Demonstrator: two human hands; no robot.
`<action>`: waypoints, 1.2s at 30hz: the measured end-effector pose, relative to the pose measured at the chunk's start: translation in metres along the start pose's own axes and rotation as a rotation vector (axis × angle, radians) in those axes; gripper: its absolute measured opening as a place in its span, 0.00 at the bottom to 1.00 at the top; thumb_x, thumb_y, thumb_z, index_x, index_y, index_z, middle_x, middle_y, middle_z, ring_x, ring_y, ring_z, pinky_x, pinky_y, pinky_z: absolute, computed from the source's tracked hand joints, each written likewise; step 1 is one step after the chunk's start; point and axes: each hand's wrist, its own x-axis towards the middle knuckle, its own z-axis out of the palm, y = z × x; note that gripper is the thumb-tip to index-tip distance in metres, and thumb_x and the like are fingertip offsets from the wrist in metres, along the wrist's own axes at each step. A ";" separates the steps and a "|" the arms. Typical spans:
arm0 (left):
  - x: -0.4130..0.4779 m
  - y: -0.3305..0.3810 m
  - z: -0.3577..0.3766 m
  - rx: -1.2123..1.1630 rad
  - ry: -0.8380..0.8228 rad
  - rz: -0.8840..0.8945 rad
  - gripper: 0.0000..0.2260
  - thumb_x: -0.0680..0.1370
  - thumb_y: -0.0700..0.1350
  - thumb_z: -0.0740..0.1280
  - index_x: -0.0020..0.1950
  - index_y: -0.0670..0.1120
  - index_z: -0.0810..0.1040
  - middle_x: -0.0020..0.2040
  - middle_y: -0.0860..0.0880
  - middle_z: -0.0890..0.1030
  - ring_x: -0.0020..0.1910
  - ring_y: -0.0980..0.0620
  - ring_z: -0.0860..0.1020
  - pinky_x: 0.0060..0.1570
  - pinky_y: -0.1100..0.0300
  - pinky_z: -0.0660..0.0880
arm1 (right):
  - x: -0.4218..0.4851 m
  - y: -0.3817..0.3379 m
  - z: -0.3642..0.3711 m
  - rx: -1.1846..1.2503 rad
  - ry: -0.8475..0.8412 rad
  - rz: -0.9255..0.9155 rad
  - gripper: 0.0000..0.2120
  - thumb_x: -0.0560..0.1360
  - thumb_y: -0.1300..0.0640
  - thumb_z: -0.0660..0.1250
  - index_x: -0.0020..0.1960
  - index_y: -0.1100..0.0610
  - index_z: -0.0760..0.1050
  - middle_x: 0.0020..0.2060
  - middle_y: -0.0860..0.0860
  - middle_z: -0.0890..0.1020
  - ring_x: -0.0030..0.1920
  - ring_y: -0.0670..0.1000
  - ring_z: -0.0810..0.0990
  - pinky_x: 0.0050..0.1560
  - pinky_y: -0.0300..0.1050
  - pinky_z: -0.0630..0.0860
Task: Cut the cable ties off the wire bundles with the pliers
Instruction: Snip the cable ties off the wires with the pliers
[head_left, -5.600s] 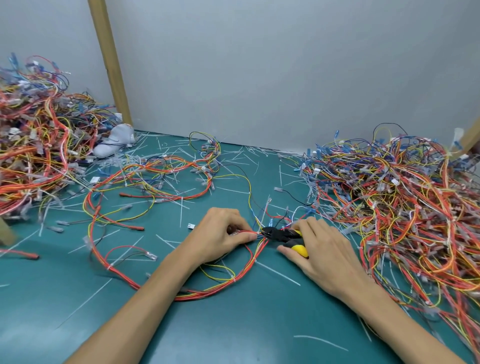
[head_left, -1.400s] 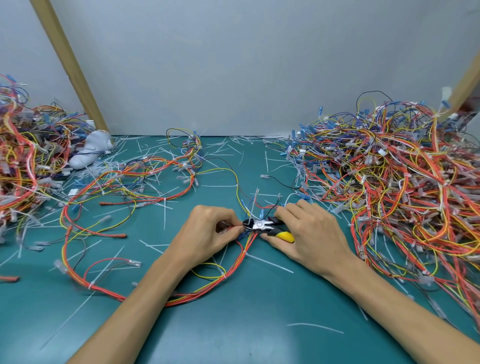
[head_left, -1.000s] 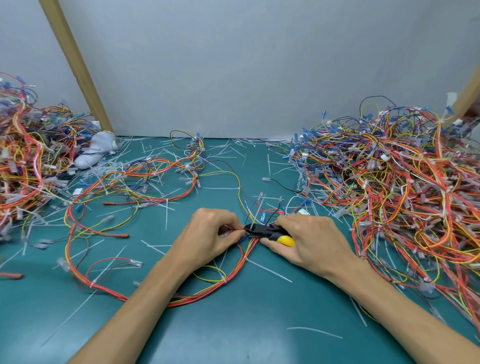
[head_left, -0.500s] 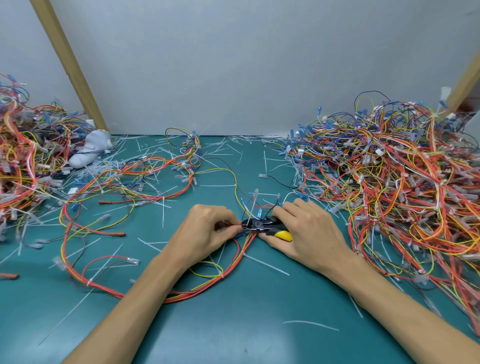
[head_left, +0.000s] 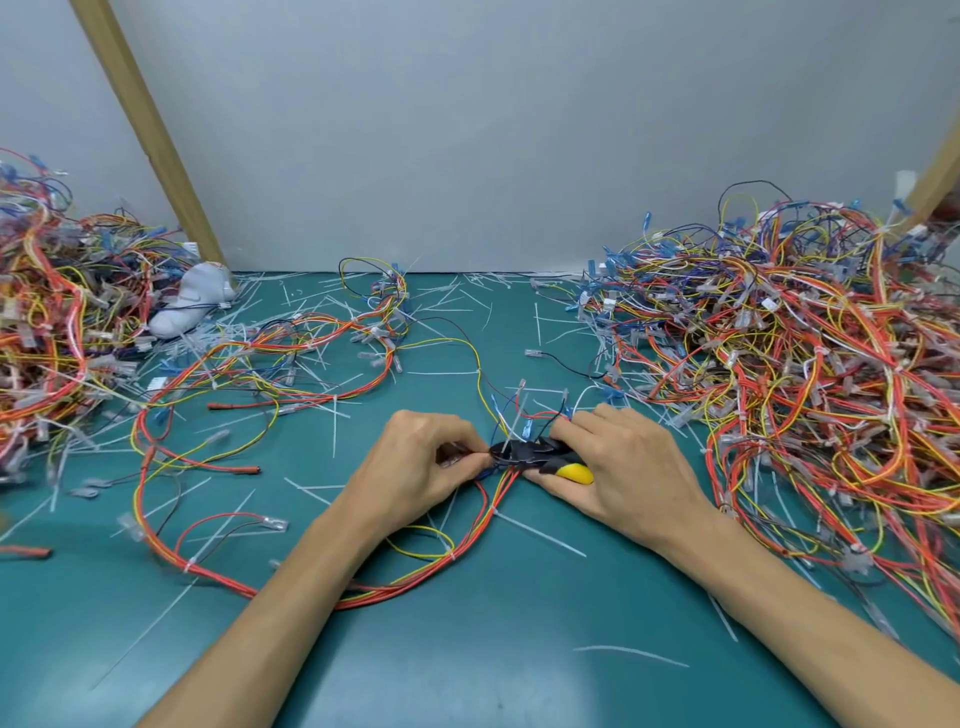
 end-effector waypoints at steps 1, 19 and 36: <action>0.000 0.000 0.000 0.000 0.001 -0.004 0.03 0.72 0.41 0.75 0.39 0.45 0.84 0.33 0.52 0.82 0.33 0.56 0.76 0.36 0.70 0.70 | 0.000 0.000 -0.001 0.028 0.001 0.010 0.18 0.74 0.36 0.63 0.41 0.51 0.74 0.32 0.45 0.76 0.34 0.52 0.75 0.34 0.43 0.66; 0.000 0.001 0.001 -0.011 0.035 -0.033 0.01 0.71 0.42 0.76 0.40 0.46 0.85 0.34 0.51 0.83 0.34 0.57 0.78 0.37 0.73 0.69 | -0.001 -0.003 -0.008 0.025 0.044 0.022 0.21 0.73 0.35 0.63 0.38 0.53 0.74 0.29 0.48 0.75 0.32 0.52 0.76 0.29 0.45 0.68; 0.000 0.001 0.001 -0.049 0.022 -0.103 0.02 0.73 0.44 0.74 0.41 0.47 0.85 0.31 0.52 0.82 0.30 0.55 0.77 0.33 0.69 0.70 | 0.000 -0.001 0.002 -0.038 0.076 0.107 0.16 0.62 0.47 0.73 0.40 0.58 0.76 0.33 0.51 0.77 0.38 0.56 0.75 0.38 0.48 0.74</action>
